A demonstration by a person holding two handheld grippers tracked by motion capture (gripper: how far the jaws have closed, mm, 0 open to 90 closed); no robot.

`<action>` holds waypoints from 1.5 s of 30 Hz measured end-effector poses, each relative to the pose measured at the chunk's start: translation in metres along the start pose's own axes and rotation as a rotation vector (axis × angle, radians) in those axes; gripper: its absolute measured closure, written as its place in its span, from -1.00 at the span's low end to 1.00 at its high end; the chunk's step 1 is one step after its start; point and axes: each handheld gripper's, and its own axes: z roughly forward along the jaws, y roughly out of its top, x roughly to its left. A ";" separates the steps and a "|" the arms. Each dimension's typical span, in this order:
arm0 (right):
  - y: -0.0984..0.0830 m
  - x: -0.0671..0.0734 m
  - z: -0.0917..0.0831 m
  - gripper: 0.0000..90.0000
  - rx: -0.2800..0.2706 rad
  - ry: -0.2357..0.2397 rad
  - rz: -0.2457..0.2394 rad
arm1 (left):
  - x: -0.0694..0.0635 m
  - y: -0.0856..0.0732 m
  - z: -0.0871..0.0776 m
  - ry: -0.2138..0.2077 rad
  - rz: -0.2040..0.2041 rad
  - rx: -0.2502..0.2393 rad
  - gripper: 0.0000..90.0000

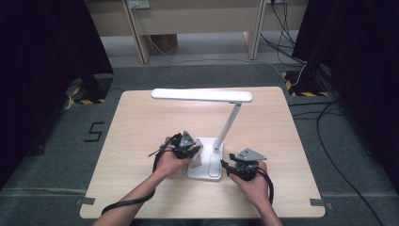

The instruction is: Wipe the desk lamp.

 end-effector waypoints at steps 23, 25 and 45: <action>0.012 -0.001 0.015 0.18 0.035 0.038 -0.021 | -0.009 -0.032 -0.065 0.004 0.036 0.118 0.77; 0.010 0.000 0.017 0.18 0.049 0.042 -0.013 | -0.001 -0.041 -0.071 0.023 0.003 0.125 0.77; 0.004 0.002 0.028 0.27 0.090 0.088 0.072 | -0.012 -0.026 -0.098 -0.008 -0.072 -0.051 0.37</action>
